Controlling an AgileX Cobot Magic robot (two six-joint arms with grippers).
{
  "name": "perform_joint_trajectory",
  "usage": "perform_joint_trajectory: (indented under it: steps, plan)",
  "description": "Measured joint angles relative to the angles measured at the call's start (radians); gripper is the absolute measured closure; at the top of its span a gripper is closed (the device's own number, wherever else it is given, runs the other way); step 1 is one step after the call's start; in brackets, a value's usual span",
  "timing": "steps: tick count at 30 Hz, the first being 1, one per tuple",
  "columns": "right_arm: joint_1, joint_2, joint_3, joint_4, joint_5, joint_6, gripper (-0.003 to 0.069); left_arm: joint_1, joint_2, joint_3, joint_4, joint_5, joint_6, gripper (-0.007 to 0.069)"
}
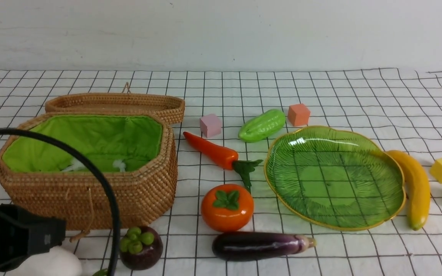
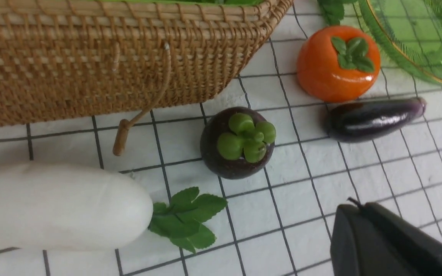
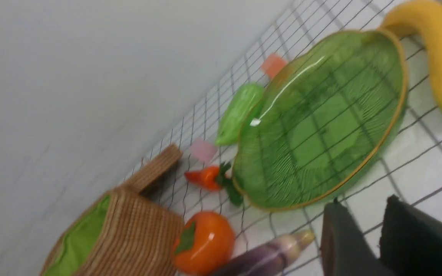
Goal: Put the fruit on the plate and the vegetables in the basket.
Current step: Take a daikon with your left arm and place it on the basket on the left.
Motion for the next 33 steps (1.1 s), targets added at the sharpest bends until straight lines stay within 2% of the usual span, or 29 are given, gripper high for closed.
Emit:
perform_joint_trajectory:
  steps: [3, 4, 5, 7, 8, 9, 12, 14, 15, 16, 20, 23, 28, 29, 31, 33]
  plan:
    - [0.001, 0.057, -0.134, 0.001, 0.145, -0.098, 0.0524, 0.000, 0.028, -0.042, -0.004, 0.065, 0.051, 0.0638]
    - [0.001, 0.134, -0.280, -0.006, 0.290, -0.211, 0.0556, 0.000, 0.053, -0.074, -0.003, 0.109, 0.080, 0.0638]
    - [0.001, 0.155, -0.297, -0.007, 0.306, -0.224, 0.0563, 0.000, 0.056, -0.078, -0.003, 0.112, 0.083, 0.0638]
    - [0.026, 0.286, -0.505, -0.020, 0.483, -0.376, 0.0596, -0.003, 0.095, -0.118, -0.003, 0.158, 0.109, 0.0638]
    - [0.030, 0.294, -0.519, -0.020, 0.494, -0.386, 0.0598, -0.004, 0.098, -0.120, -0.003, 0.161, 0.109, 0.0638]
    - [0.082, 0.361, -0.643, -0.022, 0.567, -0.462, 0.0606, -0.040, 0.119, -0.134, 0.016, 0.173, 0.112, 0.0638]
    - [0.160, 0.413, -0.755, -0.023, 0.618, -0.519, 0.0607, -0.126, 0.127, -0.138, 0.057, 0.179, 0.116, 0.0638]
    - [0.265, 0.458, -0.866, -0.027, 0.657, -0.552, 0.0607, -0.278, 0.131, -0.138, 0.158, 0.197, 0.117, 0.0638]
    - [0.265, 0.458, -0.866, -0.027, 0.657, -0.553, 0.0607, -0.290, 0.131, -0.138, 0.158, 0.198, 0.117, 0.0638]
    - [0.334, 0.478, -0.913, -0.045, 0.671, -0.561, 0.0605, -0.396, 0.131, -0.138, 0.253, 0.224, 0.111, 0.0638]
    - [0.413, 0.486, -0.929, -0.091, 0.683, -0.564, 0.0600, -0.481, 0.131, -0.138, 0.395, 0.306, 0.083, 0.0638]
    - [0.435, 0.490, -0.924, -0.141, 0.701, -0.564, 0.0594, -0.457, 0.131, -0.130, 0.464, 0.357, 0.096, 0.0638]
    - [0.440, 0.490, -0.904, -0.186, 0.704, -0.564, 0.0589, -0.267, 0.135, -0.078, 0.443, 0.336, 0.216, 0.0638]
    - [0.440, 0.490, -0.903, -0.188, 0.705, -0.564, 0.0588, -0.214, 0.140, -0.068, 0.419, 0.317, 0.260, 0.0638]
    - [0.440, 0.490, -0.903, -0.190, 0.705, -0.569, 0.0587, -0.178, 0.143, -0.063, 0.405, 0.300, 0.306, 0.0638]
    - [0.440, 0.490, -0.903, -0.191, 0.705, -0.596, 0.0583, -0.119, 0.151, -0.055, 0.401, 0.254, 0.462, 0.0638]
